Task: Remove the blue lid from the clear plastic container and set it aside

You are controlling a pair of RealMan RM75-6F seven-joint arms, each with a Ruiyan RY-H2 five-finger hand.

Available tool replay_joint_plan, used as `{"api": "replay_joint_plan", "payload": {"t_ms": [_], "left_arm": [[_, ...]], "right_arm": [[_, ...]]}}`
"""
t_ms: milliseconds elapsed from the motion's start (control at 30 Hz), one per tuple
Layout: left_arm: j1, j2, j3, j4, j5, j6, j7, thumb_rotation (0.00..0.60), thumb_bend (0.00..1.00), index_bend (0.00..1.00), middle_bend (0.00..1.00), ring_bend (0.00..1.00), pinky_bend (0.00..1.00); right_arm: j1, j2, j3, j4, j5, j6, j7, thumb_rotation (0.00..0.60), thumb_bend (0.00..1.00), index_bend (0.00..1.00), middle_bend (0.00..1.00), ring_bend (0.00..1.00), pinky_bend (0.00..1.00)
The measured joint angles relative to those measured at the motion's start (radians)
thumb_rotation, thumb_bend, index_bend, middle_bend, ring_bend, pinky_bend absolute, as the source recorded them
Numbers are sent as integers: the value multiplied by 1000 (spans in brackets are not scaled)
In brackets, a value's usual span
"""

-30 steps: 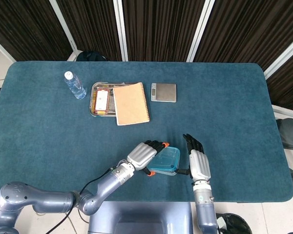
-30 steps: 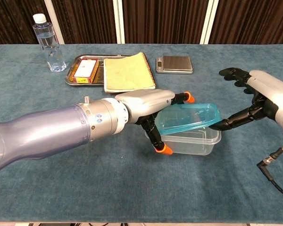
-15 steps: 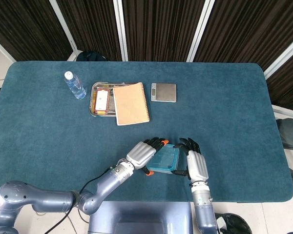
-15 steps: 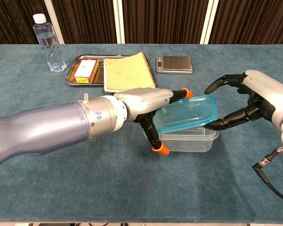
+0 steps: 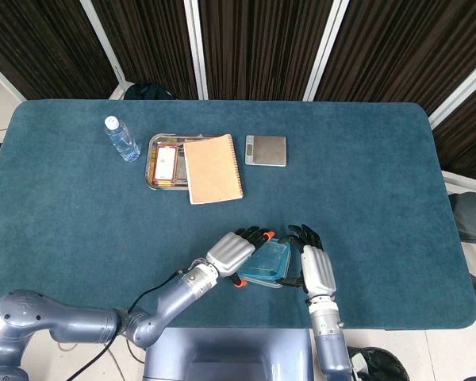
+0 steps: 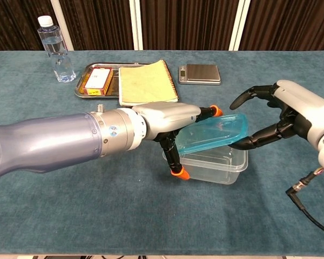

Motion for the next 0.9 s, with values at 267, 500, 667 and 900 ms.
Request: {"api": "replay_joint_plan", "payload": {"t_ms": [267, 500, 667, 900], "left_arm": [[-12, 26, -8, -23, -17, -16, -12, 600, 0, 0, 0, 0, 160], [-18, 50, -11, -46, -25, -27, -29, 600, 0, 0, 0, 0, 161], [-22, 70, -10, -63, -22, -28, -36, 600, 0, 0, 0, 0, 161], [-21, 95, -7, -88, -13, -26, -52, 600, 0, 0, 0, 0, 161]], "right_arm": [[4, -6, -2, 3, 4, -3, 2, 600, 316, 443, 176, 0, 0], [5, -6, -6, 5, 3, -4, 3, 600, 416, 487, 178, 0, 0], [5, -3, -6, 4, 6, -5, 6, 600, 474, 503, 178, 0, 0], [6, 1, -4, 5, 9, -5, 8, 600, 567, 523, 182, 0, 0]]}}
